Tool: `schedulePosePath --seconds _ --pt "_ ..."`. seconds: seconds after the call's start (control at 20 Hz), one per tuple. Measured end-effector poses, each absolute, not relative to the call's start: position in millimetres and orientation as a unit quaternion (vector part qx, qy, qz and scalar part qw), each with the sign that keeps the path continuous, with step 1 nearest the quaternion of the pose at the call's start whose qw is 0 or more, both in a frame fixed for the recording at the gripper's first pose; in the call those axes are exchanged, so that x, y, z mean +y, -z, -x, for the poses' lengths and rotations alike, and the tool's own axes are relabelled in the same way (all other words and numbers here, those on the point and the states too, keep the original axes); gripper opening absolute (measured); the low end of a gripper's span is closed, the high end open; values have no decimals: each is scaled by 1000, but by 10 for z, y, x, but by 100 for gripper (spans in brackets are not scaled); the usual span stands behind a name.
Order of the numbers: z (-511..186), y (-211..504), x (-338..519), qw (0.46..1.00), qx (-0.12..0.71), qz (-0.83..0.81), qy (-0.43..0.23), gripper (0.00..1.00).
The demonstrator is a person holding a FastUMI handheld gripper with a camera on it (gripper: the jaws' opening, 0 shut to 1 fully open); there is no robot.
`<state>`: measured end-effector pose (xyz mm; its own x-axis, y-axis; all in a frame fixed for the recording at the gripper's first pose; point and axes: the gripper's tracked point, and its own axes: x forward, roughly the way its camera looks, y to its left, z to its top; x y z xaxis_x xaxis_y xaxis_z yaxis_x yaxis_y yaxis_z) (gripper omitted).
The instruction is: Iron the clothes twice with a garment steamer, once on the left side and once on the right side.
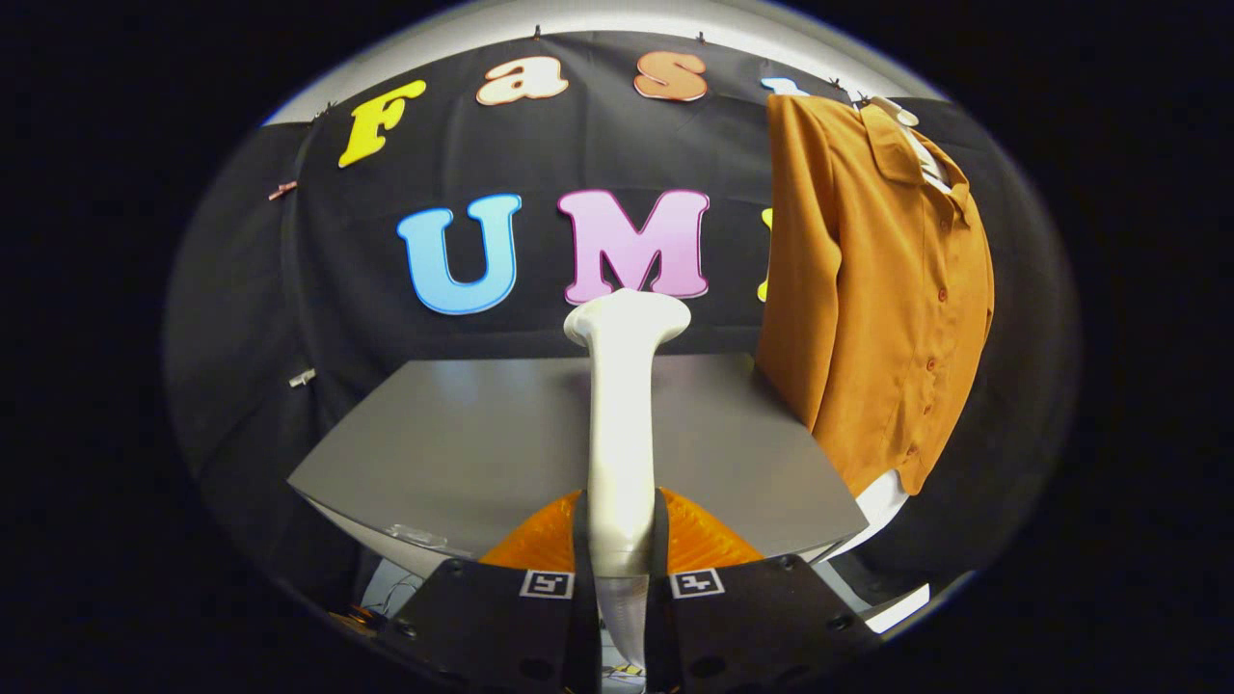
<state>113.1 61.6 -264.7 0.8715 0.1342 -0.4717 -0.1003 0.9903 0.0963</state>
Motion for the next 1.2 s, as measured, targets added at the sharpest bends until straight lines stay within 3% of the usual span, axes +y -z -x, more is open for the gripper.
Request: schedulePosePath --seconds 0.7,1.2 --pt "-647 967 -39 997 23 -40 -57 21" --pt "-773 670 -1001 996 -64 -55 -16 21"
